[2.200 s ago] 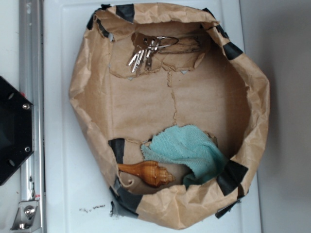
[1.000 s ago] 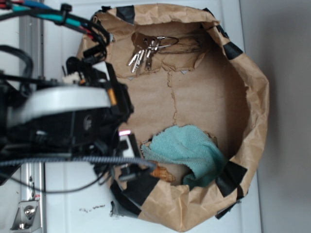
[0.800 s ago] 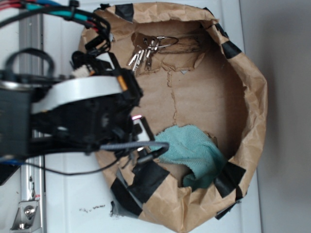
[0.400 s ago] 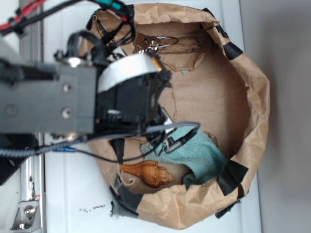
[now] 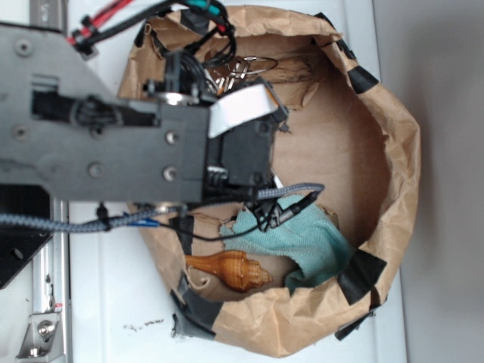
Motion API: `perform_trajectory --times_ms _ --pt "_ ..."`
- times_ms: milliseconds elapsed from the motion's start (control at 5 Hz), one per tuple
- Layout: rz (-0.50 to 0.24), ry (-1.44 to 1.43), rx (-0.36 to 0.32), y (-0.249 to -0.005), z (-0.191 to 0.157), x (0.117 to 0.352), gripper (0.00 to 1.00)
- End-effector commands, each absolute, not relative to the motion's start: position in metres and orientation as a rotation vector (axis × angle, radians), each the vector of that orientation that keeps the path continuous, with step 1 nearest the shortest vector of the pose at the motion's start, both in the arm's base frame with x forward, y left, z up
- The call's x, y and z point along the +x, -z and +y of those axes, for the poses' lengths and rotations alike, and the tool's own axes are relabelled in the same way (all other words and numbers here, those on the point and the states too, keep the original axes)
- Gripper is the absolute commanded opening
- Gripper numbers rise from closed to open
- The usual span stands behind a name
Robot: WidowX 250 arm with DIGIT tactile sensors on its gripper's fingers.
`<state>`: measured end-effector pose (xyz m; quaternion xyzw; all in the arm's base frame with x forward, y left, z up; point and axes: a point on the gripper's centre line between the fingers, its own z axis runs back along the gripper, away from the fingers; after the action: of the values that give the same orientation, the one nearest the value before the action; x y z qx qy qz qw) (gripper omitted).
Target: Grab the silver keys.
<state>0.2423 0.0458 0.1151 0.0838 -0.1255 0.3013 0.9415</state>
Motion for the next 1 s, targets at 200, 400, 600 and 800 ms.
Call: perform_trajectory --times_ms 200,400,600,800 --pt "-0.312 -0.619 0.155 -0.132 0.048 0.249 1.00" --pt "-0.315 -0.536 0.145 -0.116 0.061 0.257 1.00" --pt "-0.303 -0.510 0.136 -0.110 0.064 0.260 1.00" --pt "-0.312 -0.471 0.159 -0.102 0.074 0.265 1.00"
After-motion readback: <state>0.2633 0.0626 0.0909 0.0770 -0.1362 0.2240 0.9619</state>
